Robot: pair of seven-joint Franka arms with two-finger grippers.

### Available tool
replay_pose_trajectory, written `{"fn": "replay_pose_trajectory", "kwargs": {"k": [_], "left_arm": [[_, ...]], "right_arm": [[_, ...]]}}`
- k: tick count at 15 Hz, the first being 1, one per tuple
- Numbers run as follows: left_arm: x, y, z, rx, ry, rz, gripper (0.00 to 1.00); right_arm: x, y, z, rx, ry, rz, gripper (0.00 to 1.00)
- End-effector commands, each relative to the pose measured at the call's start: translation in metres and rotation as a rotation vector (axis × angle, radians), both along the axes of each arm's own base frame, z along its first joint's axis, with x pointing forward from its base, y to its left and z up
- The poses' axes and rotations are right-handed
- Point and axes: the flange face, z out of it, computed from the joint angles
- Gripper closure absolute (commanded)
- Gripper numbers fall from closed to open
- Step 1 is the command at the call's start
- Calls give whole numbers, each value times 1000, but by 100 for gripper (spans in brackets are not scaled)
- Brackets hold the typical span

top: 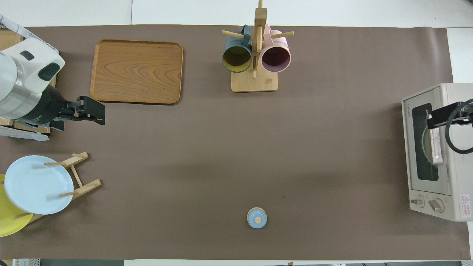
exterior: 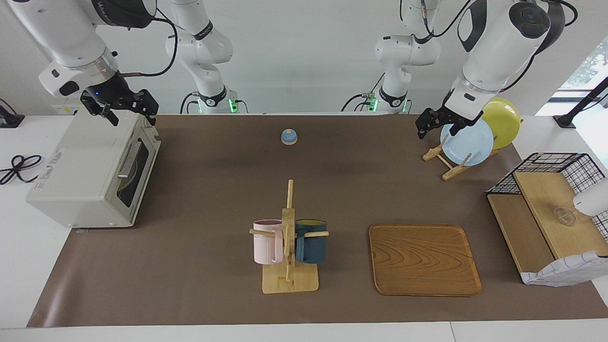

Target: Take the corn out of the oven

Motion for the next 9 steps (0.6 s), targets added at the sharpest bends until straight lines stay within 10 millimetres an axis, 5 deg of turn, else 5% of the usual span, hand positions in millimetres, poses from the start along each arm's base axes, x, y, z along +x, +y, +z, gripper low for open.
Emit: {"fn": "replay_pose_trajectory", "kwargs": {"k": [1, 9], "left_arm": [[-1, 4, 5, -13, -13, 6, 0], [-1, 3, 6, -14, -18, 7, 0]], "right_arm": [[-1, 7, 2, 24, -17, 5, 0], [-4, 6, 0, 25, -10, 13, 0]]}}
